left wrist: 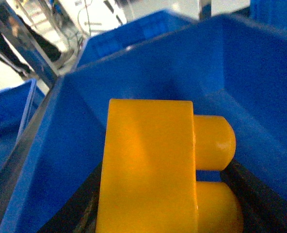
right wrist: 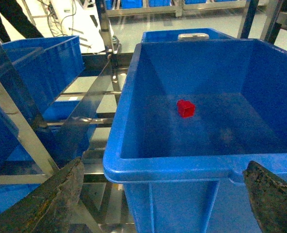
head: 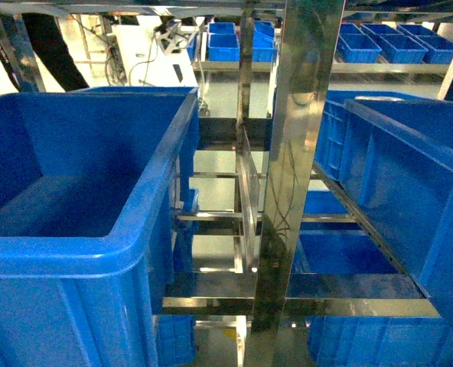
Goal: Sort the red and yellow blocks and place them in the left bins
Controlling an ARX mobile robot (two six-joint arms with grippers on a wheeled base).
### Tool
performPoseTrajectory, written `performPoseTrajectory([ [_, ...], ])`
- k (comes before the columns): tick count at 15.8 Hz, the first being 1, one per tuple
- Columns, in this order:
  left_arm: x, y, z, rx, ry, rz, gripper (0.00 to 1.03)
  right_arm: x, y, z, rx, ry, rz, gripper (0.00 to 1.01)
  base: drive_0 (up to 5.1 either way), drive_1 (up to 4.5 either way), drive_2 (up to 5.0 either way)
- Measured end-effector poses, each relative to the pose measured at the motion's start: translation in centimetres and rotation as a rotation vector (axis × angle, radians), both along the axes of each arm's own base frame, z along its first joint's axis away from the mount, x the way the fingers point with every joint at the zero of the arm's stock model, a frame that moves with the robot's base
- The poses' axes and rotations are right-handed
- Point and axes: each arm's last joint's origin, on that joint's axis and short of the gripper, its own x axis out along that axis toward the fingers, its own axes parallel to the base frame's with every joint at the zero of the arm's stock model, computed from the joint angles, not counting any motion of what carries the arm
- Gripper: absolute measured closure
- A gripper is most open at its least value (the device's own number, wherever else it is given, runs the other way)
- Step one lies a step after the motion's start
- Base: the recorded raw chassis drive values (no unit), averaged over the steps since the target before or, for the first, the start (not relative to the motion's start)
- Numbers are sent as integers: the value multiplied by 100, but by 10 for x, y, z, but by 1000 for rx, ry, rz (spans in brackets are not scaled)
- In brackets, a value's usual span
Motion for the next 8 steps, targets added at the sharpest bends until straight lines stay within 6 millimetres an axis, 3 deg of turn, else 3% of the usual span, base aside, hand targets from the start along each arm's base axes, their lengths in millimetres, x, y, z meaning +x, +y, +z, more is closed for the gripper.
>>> performPoseTrajectory([
  [3,43,-1,-26,42,185,-10,47,0,0,0,0,1,0,3,0,0,0],
  [8,105,-2,-42,106,232,78,47,0,0,0,0,1,0,3,0,0,0],
])
